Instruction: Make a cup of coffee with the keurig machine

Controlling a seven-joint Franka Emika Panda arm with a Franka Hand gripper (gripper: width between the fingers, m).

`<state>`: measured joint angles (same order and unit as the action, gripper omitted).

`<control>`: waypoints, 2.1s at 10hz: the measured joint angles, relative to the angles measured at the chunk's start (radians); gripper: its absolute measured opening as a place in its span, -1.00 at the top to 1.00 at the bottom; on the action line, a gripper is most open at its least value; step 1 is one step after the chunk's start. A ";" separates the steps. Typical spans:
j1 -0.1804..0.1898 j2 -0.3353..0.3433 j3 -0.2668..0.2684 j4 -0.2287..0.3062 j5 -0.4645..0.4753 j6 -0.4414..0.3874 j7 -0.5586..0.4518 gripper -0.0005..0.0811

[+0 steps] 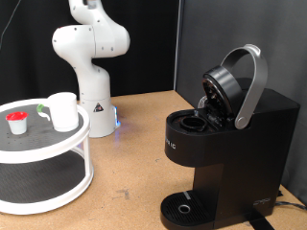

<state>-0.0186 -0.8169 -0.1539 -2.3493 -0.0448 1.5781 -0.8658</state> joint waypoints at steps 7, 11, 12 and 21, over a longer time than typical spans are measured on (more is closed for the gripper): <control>-0.024 -0.012 -0.105 -0.003 -0.045 -0.010 -0.113 -0.99; -0.039 0.013 -0.216 0.066 -0.143 -0.131 -0.242 -0.99; -0.040 0.018 -0.237 0.078 -0.160 -0.130 -0.257 -0.99; -0.039 0.034 -0.309 0.050 -0.194 -0.066 -0.330 -0.99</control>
<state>-0.0579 -0.7833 -0.4633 -2.2988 -0.2388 1.5122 -1.1962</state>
